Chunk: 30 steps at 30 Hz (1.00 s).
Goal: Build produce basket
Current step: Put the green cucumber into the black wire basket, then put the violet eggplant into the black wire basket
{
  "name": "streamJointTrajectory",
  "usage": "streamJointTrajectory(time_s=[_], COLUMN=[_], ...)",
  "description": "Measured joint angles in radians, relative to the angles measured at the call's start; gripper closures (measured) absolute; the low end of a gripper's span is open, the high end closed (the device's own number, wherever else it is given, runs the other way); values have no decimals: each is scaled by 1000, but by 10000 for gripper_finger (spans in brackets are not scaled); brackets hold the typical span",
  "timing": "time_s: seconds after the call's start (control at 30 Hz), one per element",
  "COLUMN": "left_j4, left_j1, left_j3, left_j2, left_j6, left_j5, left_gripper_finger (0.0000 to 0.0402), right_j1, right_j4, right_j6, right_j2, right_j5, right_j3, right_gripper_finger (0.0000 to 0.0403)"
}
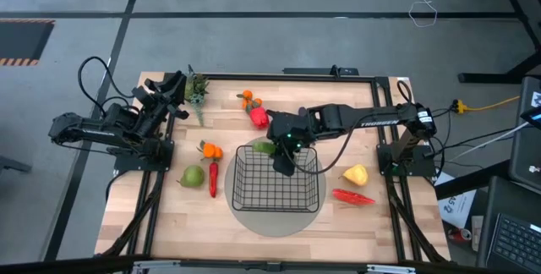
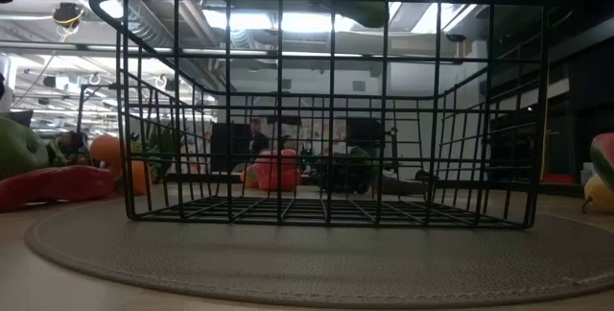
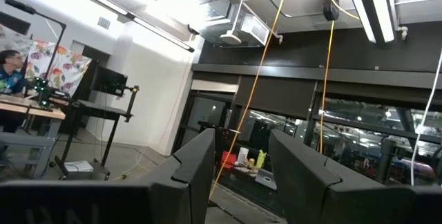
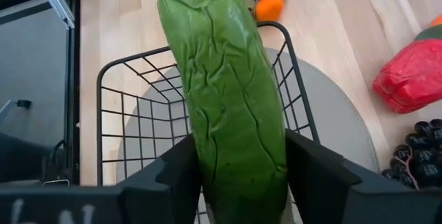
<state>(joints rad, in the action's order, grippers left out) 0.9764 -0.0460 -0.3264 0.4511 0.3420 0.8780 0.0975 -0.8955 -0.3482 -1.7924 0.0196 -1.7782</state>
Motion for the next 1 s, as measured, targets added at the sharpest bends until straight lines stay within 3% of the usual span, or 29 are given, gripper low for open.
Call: streamJointTrajectory(time_s=[0.2,0.4,0.63,0.8,0.9,1.0], left_j4=[0,0,0,0,0,0], left_j1=[0,0,0,0,0,0], left_j3=[0,0,0,0,0,0], left_j2=[0,0,0,0,0,0], left_j6=[0,0,0,0,-1,-1], left_j5=[0,0,0,0,0,0], left_gripper_finger=[268,268,268,268,268,268], right_j1=[0,0,-18,-105,-180,-254], right_j4=[0,0,-46,-194,-315,-391], right_j6=[-14,-34,-146,-172,-174,-175], right_j2=[0,1,1,1,1,1], right_j5=[0,-8,-257,-338,-330,-250], right_j3=[0,0,0,0,0,0], right_gripper_finger=[179,175,186,193,194,195])
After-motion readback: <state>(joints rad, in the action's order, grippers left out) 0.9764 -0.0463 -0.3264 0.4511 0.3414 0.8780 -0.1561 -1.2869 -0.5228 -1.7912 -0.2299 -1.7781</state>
